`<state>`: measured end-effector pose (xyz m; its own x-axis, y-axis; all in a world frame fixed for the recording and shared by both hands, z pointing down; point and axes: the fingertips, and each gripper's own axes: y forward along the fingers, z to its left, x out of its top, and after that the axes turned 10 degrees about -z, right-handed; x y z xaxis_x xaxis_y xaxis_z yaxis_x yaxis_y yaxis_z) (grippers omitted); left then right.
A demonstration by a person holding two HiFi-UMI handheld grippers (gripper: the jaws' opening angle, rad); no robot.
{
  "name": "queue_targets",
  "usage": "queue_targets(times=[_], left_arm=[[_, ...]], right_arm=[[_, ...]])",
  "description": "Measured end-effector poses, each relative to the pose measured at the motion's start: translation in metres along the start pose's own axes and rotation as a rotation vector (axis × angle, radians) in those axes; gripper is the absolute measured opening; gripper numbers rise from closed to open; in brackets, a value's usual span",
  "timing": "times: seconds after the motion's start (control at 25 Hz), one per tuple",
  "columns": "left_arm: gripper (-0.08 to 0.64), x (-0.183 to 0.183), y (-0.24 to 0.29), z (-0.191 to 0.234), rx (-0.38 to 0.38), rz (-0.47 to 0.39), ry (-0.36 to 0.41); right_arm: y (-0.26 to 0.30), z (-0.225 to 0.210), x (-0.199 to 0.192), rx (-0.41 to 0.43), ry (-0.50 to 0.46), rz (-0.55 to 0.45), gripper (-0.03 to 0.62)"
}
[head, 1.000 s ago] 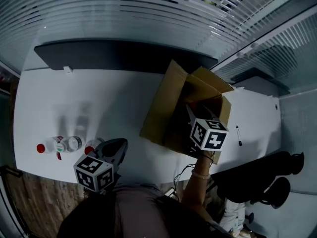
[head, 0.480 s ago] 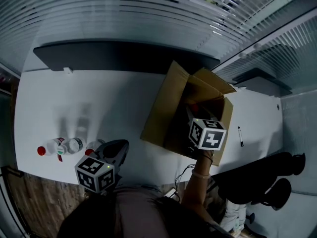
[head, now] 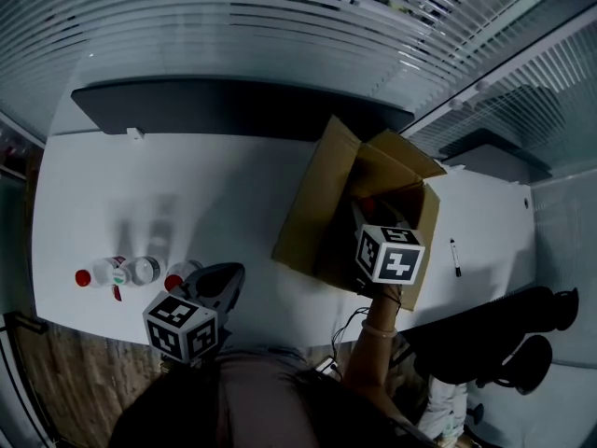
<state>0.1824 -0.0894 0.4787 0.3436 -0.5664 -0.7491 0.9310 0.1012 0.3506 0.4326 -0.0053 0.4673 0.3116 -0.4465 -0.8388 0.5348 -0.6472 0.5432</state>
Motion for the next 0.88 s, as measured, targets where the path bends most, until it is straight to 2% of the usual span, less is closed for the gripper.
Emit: queue_targets(times=[0.28,0.6,0.88], left_arm=[[0.006,0.000,-0.005,-0.010,-0.017,-0.008,0.026],[0.006,-0.001,-0.010,-0.024,-0.047,-0.014,0.059],[0.006,0.000,-0.020,-0.035,-0.058,-0.021,0.092]], right_arm=[[-0.023,-0.004,0.016,-0.020,-0.014,-0.059,0.175],[-0.053,-0.008,0.037,-0.030,0.019,-0.147,0.175],[-0.083,-0.004,0.061,-0.037,-0.016,-0.202,0.173]])
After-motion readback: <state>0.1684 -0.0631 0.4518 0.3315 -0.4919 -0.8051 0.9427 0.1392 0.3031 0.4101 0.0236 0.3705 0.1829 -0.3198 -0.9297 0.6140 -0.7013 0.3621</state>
